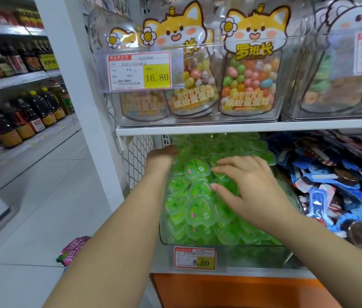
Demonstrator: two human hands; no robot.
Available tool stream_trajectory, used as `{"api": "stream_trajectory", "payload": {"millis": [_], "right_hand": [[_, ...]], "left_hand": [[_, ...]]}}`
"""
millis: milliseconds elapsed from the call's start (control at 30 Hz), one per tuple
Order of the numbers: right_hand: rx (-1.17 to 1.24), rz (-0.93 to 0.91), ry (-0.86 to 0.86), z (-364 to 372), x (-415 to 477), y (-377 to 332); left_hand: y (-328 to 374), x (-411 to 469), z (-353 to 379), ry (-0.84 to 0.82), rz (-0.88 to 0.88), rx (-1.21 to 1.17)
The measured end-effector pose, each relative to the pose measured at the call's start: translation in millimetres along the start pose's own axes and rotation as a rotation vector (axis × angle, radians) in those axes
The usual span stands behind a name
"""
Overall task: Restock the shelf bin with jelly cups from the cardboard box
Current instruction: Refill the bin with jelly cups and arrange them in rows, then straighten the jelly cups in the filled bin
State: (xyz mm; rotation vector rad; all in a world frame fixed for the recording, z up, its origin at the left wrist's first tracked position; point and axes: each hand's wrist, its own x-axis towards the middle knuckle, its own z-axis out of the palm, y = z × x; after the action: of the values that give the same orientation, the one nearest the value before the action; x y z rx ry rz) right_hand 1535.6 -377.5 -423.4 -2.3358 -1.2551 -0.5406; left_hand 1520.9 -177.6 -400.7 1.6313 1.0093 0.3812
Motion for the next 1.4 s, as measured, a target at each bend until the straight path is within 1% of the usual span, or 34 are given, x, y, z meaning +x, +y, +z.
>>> {"api": "stream_trajectory", "payload": {"millis": [100,467,600,667,767,867,967,1033,1100,1167,1233,1300,1367,1400], "right_hand": [[0.0,-0.001,0.005,-0.3,-0.9,-1.2],[-0.022,-0.002,0.005,-3.0,-0.2,1.5],[-0.034,-0.006,0.005,-1.9,-0.1,2.2],[-0.034,-0.018,0.023,-1.6,-0.9,2.5],[-0.021,-0.025,0.071,-3.6,-10.1,2.3],[0.016,-0.027,0.15,-7.6,-27.6,1.2],[0.105,-0.026,0.258,-16.5,-52.2,-1.6],[0.177,-0.005,0.324,-18.4,-80.5,-3.8],[0.236,0.043,0.343,-13.6,-117.7,-2.5],[0.257,0.135,0.291,2.8,-162.3,3.7],[0.248,0.241,0.166,21.9,-204.9,15.1],[0.233,0.384,-0.072,39.3,-239.6,30.1],[0.223,0.569,-0.359,53.3,-268.5,47.2],[0.231,0.662,-0.464,60.4,-281.9,56.4]], "left_hand": [[0.6,-1.9,-2.0,-0.012,-0.012,-0.018],[-6.1,-6.3,-4.1,-0.02,0.093,-0.058],[-5.9,-10.6,-7.2,0.013,0.151,-0.029],[-7.5,-15.3,-11.9,0.024,0.191,0.032],[-21.4,-34.4,-18.0,0.077,0.314,0.153],[-43.3,-69.3,-21.9,0.204,0.47,0.263],[-58.5,-114.6,-18.4,0.266,0.715,0.161],[-76.6,-141.5,-8.3,0.248,0.897,0.099],[-104.2,-163.1,8.6,0.192,0.991,0.07],[-143.6,-178.9,27.6,0.122,0.986,0.095],[-189.2,-184.8,46.1,0.025,0.943,0.191],[-230.9,-184.4,62.2,-0.124,0.886,0.342],[-259.3,-183.7,75.6,-0.272,0.784,0.482],[-270.7,-183.0,81.9,-0.329,0.734,0.539]]}}
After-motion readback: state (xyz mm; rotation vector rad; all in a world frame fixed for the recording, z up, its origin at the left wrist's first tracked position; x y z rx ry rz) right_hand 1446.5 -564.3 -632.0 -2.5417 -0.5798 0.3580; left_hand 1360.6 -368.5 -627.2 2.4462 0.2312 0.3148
